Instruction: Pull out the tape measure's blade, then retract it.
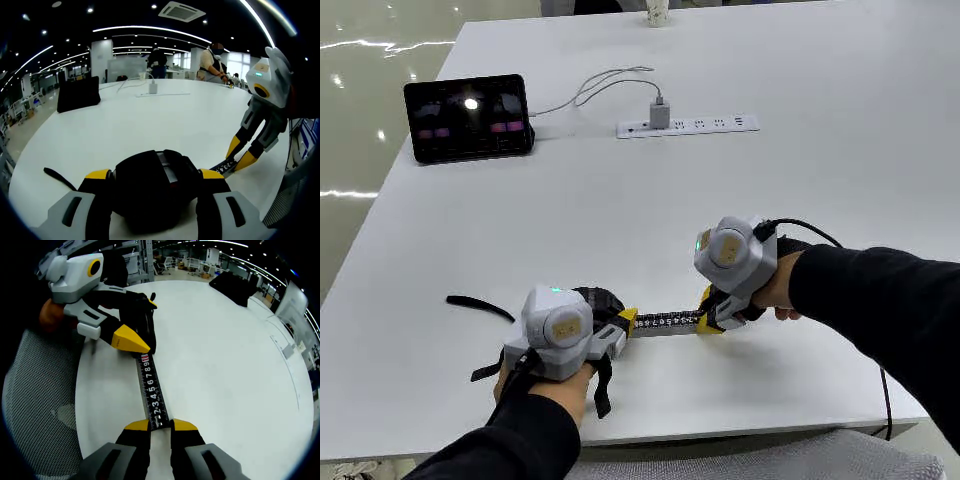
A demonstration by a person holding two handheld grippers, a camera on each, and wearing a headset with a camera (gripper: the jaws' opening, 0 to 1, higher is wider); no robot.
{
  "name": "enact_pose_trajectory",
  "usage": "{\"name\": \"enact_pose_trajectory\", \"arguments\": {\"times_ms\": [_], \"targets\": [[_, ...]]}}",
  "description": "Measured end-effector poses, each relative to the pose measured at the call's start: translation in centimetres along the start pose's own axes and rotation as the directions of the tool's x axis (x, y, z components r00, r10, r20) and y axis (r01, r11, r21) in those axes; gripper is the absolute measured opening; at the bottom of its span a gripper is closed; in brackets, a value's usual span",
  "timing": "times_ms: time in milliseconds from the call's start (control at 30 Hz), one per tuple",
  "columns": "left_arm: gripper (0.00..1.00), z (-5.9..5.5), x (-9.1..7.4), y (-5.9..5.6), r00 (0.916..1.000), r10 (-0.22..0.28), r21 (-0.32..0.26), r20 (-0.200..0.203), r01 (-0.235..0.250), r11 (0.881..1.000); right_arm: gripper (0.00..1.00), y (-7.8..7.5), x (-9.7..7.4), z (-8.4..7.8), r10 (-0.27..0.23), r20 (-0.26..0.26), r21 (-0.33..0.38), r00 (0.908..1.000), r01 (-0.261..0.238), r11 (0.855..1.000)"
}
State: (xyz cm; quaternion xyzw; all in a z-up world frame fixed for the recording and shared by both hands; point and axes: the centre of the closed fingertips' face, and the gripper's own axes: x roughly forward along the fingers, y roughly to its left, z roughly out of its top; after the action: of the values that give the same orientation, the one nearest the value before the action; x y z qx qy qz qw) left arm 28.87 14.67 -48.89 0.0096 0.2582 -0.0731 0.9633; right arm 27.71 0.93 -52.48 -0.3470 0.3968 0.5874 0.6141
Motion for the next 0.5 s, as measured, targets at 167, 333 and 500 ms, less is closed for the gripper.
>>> {"name": "enact_pose_trajectory", "arguments": {"times_ms": [167,333,500], "targets": [[0.64,0.03,-0.04,0.03,1.0000,-0.003,-0.006,0.004,0.004,1.000,0.11,0.08,0.07,0.18,-0.001,0.001,-0.003,1.0000,0.001,1.000],[0.64,0.06,-0.09,0.03,0.9999,-0.008,-0.011,0.008,0.008,1.000,0.11,0.04,0.10,0.28,0.001,-0.001,-0.006,1.0000,-0.001,1.000],[0.63,0.03,-0.15,0.05,0.9999,-0.013,-0.015,0.007,0.013,1.000,0.11,0.08,0.07,0.30,-0.002,0.000,-0.016,1.0000,0.002,1.000]]}}
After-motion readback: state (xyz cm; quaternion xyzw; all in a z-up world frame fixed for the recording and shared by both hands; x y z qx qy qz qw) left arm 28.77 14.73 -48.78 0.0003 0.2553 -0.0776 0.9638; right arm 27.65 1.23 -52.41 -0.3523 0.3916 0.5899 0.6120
